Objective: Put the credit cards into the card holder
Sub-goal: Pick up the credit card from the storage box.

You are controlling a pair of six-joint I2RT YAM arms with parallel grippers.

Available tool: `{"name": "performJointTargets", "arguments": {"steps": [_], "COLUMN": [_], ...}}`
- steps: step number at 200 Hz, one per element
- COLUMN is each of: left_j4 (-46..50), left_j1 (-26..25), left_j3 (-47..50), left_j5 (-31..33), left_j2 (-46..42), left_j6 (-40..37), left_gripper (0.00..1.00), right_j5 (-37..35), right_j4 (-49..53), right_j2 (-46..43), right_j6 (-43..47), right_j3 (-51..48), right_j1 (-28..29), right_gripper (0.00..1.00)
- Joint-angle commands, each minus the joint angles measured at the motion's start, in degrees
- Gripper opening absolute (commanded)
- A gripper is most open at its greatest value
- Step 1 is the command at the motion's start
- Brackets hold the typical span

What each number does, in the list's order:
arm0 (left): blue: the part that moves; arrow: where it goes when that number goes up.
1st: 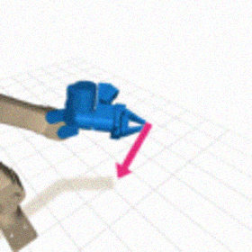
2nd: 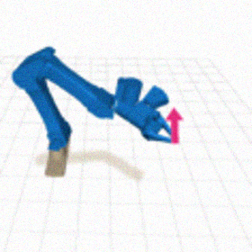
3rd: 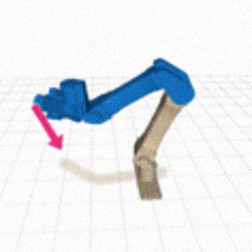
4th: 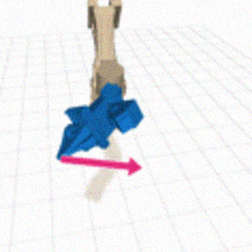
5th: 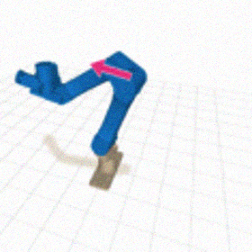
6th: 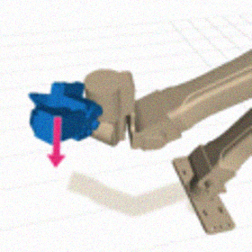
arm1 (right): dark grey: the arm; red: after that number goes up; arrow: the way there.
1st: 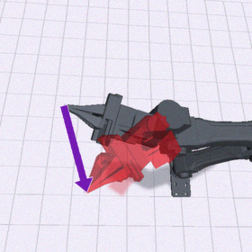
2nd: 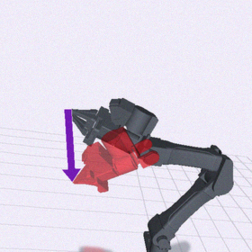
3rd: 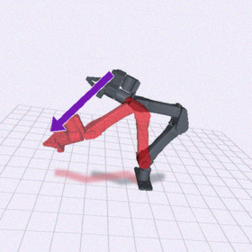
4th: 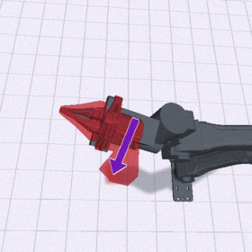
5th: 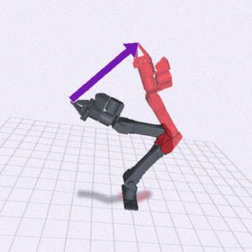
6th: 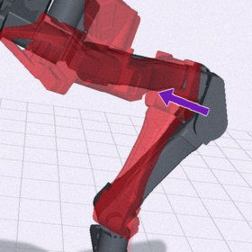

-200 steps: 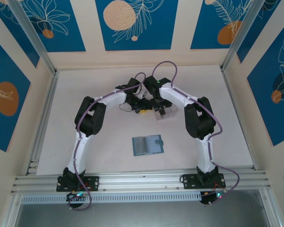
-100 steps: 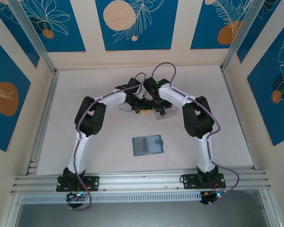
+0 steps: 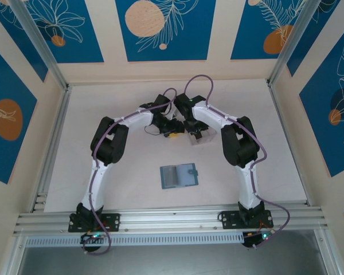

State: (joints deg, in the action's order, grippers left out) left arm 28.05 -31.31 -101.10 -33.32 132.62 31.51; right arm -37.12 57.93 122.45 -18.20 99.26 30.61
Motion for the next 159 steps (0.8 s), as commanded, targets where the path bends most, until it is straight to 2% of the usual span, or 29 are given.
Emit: {"name": "performJointTargets", "arguments": {"steps": [1,159], "left_j4": [0.3,0.2], "left_j1": [-1.1,-1.0], "left_j3": [-0.4,-0.5], "left_j5": [-0.6,-0.7], "left_j2": [2.2,2.3], "left_j6": [-0.4,-0.3], "left_gripper": [0.46,0.45], "right_j5": [-1.7,-2.7], "right_j4": [1.0,1.9], "right_j2": [-2.6,-3.6], "right_j6": [-0.6,-0.3], "right_j3": [-0.4,0.2], "right_j1": [-0.2,0.1], "right_gripper": [0.36,0.26]}}
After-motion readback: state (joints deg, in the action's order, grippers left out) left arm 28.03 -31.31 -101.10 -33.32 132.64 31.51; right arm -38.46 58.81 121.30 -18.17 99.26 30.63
